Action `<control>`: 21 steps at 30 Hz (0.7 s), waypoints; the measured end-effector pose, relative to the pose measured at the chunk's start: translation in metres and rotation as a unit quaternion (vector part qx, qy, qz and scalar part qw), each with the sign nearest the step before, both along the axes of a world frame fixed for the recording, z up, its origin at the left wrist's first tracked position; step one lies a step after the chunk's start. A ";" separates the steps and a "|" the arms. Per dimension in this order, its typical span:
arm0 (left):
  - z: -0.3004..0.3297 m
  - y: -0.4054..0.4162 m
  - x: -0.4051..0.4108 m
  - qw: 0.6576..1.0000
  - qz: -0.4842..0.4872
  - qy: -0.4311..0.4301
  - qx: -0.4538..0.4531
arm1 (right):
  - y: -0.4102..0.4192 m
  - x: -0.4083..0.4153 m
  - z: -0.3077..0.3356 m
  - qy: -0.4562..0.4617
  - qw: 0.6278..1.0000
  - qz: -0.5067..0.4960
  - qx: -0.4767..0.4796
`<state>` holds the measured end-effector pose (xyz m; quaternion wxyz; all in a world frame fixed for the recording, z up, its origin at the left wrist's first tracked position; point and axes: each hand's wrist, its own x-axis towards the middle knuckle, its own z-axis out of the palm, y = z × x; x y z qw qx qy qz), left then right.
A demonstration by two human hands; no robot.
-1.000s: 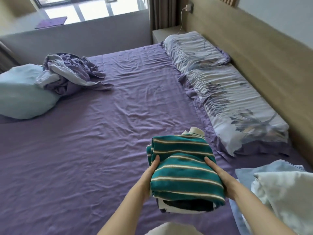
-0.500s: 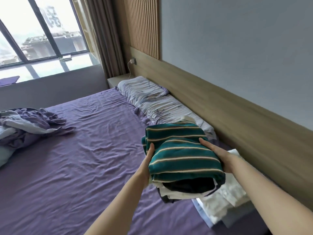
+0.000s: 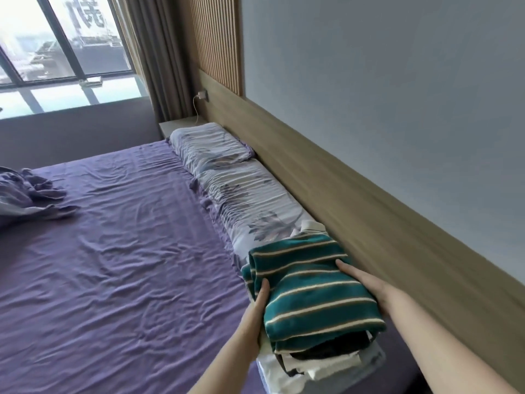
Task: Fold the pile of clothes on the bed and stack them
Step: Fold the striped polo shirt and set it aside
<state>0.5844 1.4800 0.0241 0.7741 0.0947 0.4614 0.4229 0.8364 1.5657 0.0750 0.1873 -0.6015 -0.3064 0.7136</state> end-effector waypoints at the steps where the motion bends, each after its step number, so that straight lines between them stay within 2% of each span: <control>1: -0.006 0.002 0.007 1.000 0.005 0.014 -0.017 | 0.006 0.006 -0.007 -0.003 1.000 0.004 -0.008; 5: -0.028 0.011 0.026 0.991 0.015 0.124 -0.045 | 0.021 0.019 -0.046 -0.039 0.999 0.013 -0.020; 8: -0.042 0.014 0.032 0.958 -0.022 0.283 -0.028 | 0.024 0.019 -0.079 -0.097 0.995 0.013 -0.001; 9: -0.046 0.015 0.031 0.949 -0.026 0.312 -0.028 | 0.024 0.016 -0.087 -0.111 0.994 0.016 0.008; 14: -0.051 0.021 0.028 0.948 -0.044 0.306 -0.071 | 0.032 0.013 -0.095 -0.218 0.971 0.079 0.059; 15: -0.048 0.021 0.029 0.950 -0.043 0.302 -0.074 | 0.034 0.012 -0.091 -0.271 0.952 0.119 0.081; 16: -0.043 0.019 0.032 0.950 -0.044 0.299 -0.078 | 0.036 0.010 -0.086 -0.345 0.916 0.168 0.120; 18: -0.039 0.015 0.040 0.947 -0.043 0.306 -0.086 | 0.036 0.002 -0.075 -0.477 0.803 0.233 0.270; 19: -0.037 0.012 0.046 0.944 -0.047 0.315 -0.092 | 0.032 -0.004 -0.071 -0.479 0.765 0.240 0.357; 21: -0.034 0.005 0.056 0.939 -0.053 0.323 -0.102 | 0.020 -0.018 -0.069 -0.411 0.741 0.291 0.445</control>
